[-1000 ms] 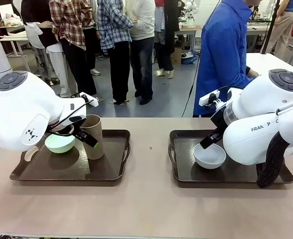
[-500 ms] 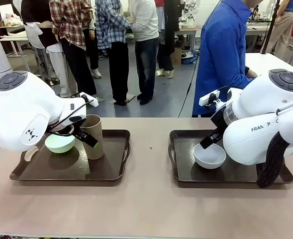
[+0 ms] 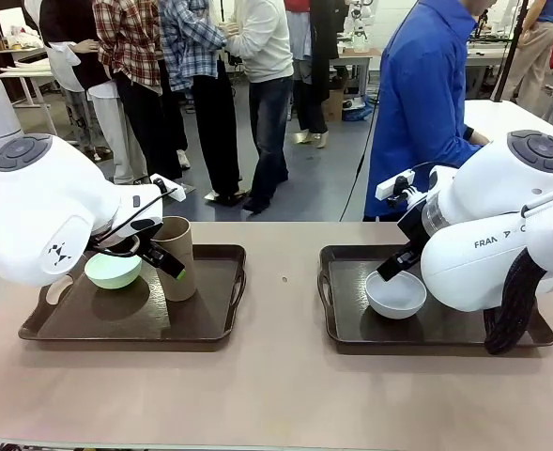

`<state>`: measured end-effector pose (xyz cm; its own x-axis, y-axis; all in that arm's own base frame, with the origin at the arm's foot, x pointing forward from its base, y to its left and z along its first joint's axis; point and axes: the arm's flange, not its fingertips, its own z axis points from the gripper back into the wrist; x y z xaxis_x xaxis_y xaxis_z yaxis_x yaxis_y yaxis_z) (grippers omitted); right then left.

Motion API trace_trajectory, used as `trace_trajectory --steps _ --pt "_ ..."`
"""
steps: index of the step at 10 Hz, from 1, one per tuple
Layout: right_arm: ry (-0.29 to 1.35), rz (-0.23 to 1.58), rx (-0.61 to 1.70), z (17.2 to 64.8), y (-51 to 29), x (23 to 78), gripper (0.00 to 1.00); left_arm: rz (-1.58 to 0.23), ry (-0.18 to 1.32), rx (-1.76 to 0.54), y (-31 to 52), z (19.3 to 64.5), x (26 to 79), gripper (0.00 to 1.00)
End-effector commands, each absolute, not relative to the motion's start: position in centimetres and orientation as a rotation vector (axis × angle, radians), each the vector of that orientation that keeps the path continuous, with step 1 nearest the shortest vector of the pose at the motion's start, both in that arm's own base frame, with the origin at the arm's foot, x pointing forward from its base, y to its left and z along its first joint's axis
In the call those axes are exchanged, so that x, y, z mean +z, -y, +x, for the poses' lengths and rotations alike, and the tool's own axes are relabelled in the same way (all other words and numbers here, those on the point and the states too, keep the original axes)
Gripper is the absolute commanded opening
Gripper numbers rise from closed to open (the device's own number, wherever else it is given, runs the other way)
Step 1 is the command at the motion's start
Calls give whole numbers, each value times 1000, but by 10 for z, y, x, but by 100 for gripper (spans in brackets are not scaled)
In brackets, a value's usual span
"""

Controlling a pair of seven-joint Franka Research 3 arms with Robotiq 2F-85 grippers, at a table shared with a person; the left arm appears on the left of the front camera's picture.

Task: Set up a tray with a mat and arrange the tableware.
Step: Pick up the Picnic Bowl and Reusable plastic cup from the Handle tray in front of the human's position and hold them in the air.

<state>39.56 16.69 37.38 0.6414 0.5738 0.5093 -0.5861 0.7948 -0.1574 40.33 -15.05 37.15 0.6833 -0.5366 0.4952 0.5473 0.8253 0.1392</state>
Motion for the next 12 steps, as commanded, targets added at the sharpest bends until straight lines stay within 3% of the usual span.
trace_trajectory --steps 1,8,10,12 --pt "572 23 661 396 -167 374 100 -21 550 -607 150 403 372 100" --pt "550 50 647 393 -168 373 100 -21 549 -608 150 403 372 100" --pt "529 113 628 369 -159 378 100 -122 525 -671 145 370 388 100" --pt "502 168 550 315 -141 390 100 -162 523 -668 129 308 403 100"
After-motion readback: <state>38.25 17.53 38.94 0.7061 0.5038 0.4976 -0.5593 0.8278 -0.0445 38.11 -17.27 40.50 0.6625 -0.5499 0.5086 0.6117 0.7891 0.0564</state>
